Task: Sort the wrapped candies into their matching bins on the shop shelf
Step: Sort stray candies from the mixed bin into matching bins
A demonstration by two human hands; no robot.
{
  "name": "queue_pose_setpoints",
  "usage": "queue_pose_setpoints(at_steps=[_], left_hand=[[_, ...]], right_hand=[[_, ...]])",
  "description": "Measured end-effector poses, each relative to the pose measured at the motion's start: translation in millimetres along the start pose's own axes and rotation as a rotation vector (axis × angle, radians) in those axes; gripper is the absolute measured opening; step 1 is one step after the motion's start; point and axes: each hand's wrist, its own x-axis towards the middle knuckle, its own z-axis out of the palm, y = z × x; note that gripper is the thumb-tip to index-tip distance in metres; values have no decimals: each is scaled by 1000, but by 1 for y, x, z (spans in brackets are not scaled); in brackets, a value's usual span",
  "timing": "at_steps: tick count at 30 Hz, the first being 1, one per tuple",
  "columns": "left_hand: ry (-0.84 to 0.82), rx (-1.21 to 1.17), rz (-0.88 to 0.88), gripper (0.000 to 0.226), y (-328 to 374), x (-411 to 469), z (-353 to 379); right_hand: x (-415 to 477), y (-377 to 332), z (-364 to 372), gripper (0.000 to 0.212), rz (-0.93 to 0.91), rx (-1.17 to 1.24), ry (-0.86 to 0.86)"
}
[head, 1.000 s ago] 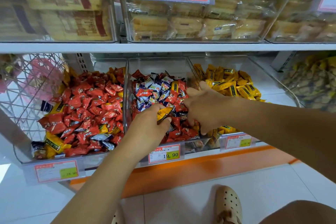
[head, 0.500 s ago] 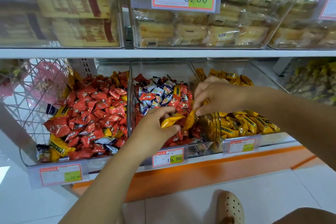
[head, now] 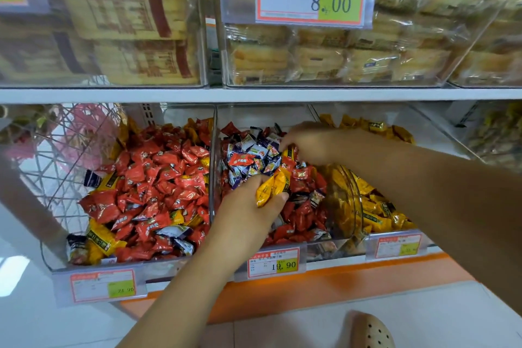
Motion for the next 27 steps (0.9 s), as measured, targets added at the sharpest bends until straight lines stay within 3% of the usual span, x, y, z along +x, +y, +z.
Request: queue_pose_setpoints(at_steps=[2,4,11,16,19,27], left_hand=[[-1,-33,-23,5,1,0,-1],[10,-73,-63,3,1,0,-3],[14,-235,-165,13,3,0,-2],[43,-274,-197,42,3,5,1],[42,-286,-195,40,3,5,1],[15,-312,-198,48,6,0,-5]], right_hand=[[3,-5,6,56,-27,-108,-4],[1,-2,4,47,-28,-103,54],[-35,13,-25,32,-3,194,101],[-46,14,-23,38,-19,-17,-81],[-38,13,-17,41,7,-239,-88],[-11,2,-5,50,72,-387,-175]])
